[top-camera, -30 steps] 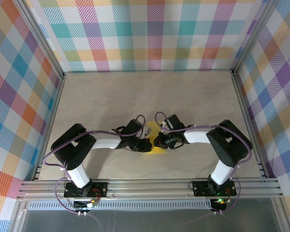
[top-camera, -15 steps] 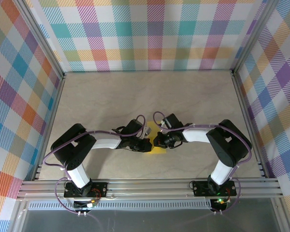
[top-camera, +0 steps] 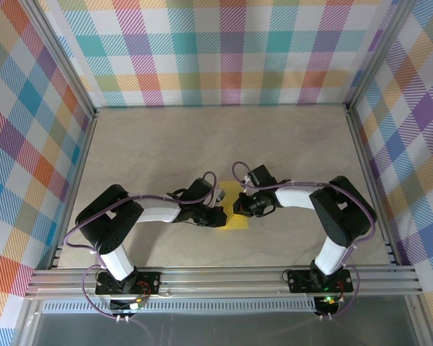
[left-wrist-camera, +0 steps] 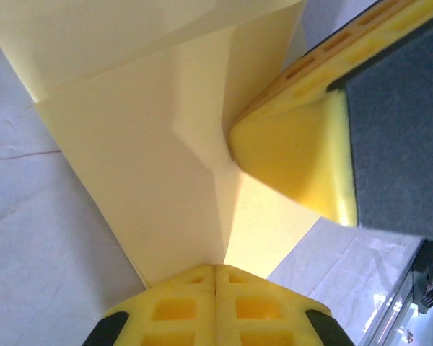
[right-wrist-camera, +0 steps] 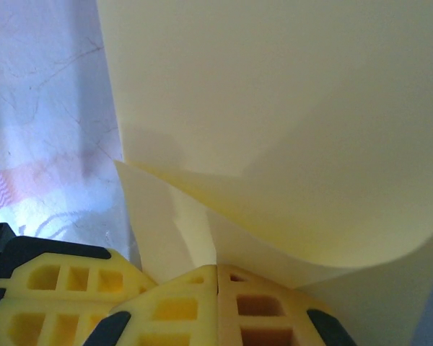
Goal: Fold a paper plane with a square sheet of paper (fold left side to right side)
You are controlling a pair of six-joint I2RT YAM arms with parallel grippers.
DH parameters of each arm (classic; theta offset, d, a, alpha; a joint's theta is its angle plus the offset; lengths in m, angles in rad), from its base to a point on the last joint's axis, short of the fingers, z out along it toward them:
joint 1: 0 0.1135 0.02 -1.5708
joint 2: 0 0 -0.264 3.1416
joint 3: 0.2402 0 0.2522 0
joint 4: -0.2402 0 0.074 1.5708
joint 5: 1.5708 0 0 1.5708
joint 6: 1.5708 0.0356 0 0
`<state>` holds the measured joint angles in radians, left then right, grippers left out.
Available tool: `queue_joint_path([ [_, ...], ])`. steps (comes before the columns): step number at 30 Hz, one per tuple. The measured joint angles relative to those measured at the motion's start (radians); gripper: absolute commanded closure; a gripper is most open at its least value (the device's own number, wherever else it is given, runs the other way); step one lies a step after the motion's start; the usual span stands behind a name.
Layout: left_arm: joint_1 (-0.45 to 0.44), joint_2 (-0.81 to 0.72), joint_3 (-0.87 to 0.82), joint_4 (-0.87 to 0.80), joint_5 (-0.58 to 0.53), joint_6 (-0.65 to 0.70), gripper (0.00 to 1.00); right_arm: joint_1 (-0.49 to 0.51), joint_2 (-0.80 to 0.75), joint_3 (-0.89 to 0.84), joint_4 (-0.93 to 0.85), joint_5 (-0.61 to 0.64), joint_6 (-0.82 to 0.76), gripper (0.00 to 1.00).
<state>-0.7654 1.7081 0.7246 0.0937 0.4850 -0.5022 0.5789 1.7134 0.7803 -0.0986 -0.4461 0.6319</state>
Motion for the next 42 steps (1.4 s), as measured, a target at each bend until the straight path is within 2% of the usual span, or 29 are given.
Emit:
queue_joint_path([
  [15,-0.003,-0.011,-0.016,0.019,-0.011,-0.008,1.00,-0.150,0.027,0.054,-0.052,0.005,-0.076,1.00],
  [21,-0.004,-0.013,-0.016,0.018,-0.014,-0.012,1.00,-0.178,0.020,0.080,-0.084,0.032,-0.096,1.00],
  [26,-0.004,-0.014,-0.015,0.019,-0.014,-0.031,1.00,-0.174,-0.059,0.080,-0.097,0.009,-0.088,1.00],
  [30,-0.004,-0.014,-0.015,0.019,-0.014,-0.043,1.00,-0.131,-0.106,0.045,-0.021,-0.038,-0.042,1.00],
  [36,-0.004,-0.014,-0.015,0.021,-0.014,-0.060,1.00,-0.042,-0.026,0.025,0.053,-0.085,0.016,1.00],
  [42,-0.004,-0.014,-0.007,0.013,-0.016,-0.060,0.99,-0.042,0.035,0.019,0.056,-0.078,0.026,1.00],
])
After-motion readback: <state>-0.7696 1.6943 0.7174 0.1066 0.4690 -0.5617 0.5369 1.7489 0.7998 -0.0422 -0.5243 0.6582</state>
